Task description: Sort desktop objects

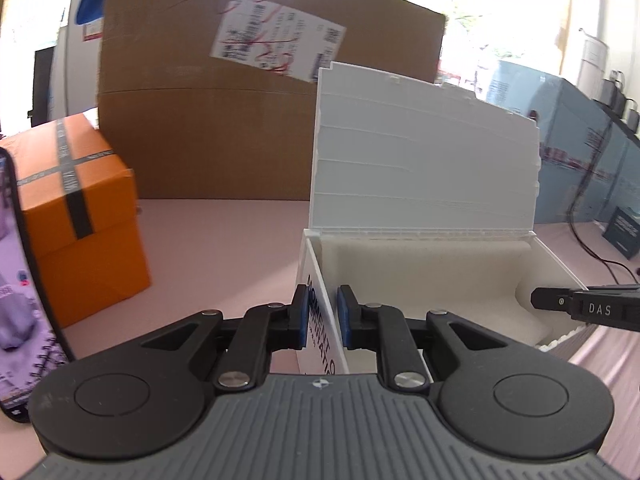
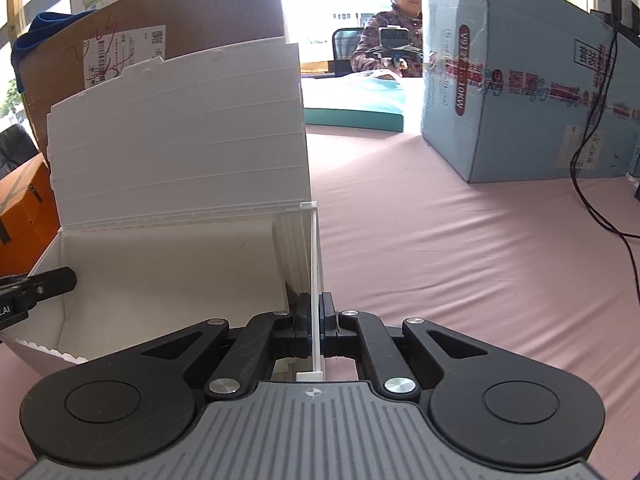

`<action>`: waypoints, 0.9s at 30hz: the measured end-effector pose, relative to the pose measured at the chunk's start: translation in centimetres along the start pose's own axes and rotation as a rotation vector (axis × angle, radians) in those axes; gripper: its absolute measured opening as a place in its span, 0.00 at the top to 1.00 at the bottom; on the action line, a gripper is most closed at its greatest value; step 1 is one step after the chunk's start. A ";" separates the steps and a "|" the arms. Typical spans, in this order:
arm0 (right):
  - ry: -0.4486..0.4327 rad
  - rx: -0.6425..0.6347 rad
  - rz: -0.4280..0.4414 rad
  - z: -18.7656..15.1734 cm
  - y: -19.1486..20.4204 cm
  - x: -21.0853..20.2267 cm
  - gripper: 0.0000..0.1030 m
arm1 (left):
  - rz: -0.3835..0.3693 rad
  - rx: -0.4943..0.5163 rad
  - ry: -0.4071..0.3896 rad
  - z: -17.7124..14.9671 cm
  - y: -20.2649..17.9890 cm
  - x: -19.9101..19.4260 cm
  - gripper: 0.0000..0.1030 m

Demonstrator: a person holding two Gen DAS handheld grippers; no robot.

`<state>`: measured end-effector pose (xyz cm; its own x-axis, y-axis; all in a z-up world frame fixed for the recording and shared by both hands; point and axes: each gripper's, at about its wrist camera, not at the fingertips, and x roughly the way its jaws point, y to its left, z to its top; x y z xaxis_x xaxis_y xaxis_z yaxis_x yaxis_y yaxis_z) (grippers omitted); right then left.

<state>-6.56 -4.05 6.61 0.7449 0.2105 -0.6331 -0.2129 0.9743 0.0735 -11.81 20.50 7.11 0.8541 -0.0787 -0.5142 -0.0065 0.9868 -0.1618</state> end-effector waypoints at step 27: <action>-0.384 -0.117 0.060 0.4 1.5 -6.6 0.06 | -0.060 -0.076 -0.130 -0.4 0.2 -1.2 0.00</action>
<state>-11.51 -3.90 11.23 0.9062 0.3032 -0.2947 -0.3174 0.9483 -0.0005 -13.04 20.76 7.35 0.9141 -0.1137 -0.3893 0.0116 0.9668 -0.2552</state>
